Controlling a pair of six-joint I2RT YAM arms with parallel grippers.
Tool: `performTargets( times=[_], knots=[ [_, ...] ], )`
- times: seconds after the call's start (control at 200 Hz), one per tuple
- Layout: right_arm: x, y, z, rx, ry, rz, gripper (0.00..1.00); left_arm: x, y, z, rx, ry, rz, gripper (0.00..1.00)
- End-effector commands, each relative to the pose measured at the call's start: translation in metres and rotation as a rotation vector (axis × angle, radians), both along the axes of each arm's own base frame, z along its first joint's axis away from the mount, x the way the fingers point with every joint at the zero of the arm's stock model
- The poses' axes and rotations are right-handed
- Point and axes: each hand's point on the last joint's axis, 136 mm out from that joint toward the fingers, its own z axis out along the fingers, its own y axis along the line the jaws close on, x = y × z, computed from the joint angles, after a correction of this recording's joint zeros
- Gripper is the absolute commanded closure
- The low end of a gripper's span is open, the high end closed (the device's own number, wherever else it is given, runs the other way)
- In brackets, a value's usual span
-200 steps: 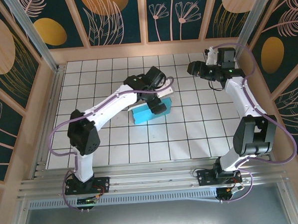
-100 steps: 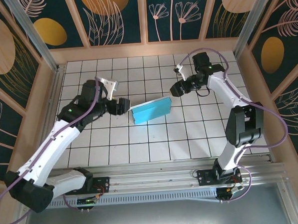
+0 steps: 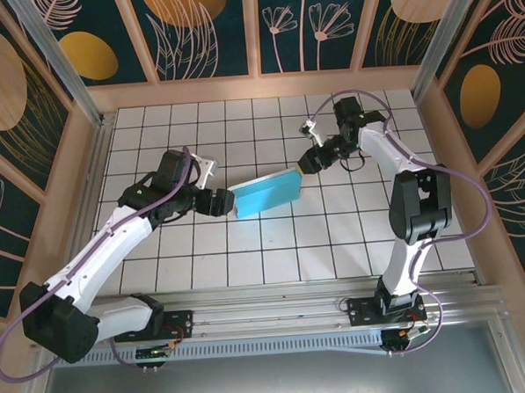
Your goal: Fold the paper box
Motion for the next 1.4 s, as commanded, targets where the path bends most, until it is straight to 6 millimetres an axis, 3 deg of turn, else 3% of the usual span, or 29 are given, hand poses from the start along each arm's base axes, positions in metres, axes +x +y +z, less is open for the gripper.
performTargets(
  times=[0.0,0.44,0.571,0.761,0.941,1.396],
  knots=[
    [0.0,0.003,0.009,0.027,-0.011,0.016,0.58,0.011,0.001,0.009,0.016,-0.045,-0.005,0.16],
    [-0.002,0.002,0.01,0.016,0.002,-0.012,0.78,0.029,-0.005,0.005,0.01,-0.039,0.003,0.3],
    [-0.002,0.001,0.009,0.007,-0.002,-0.016,0.79,0.03,-0.008,0.001,0.018,-0.034,-0.016,0.3],
    [-0.004,0.001,0.0,-0.005,-0.009,-0.002,0.69,0.028,-0.01,-0.002,0.025,-0.033,-0.046,0.29],
    [-0.003,0.002,0.002,0.01,-0.016,-0.002,0.79,0.03,-0.009,0.0,0.028,-0.042,-0.041,0.29],
    [-0.007,0.002,0.008,0.012,-0.017,-0.015,0.89,0.041,-0.015,-0.006,0.008,0.0,-0.008,0.3]
  ],
)
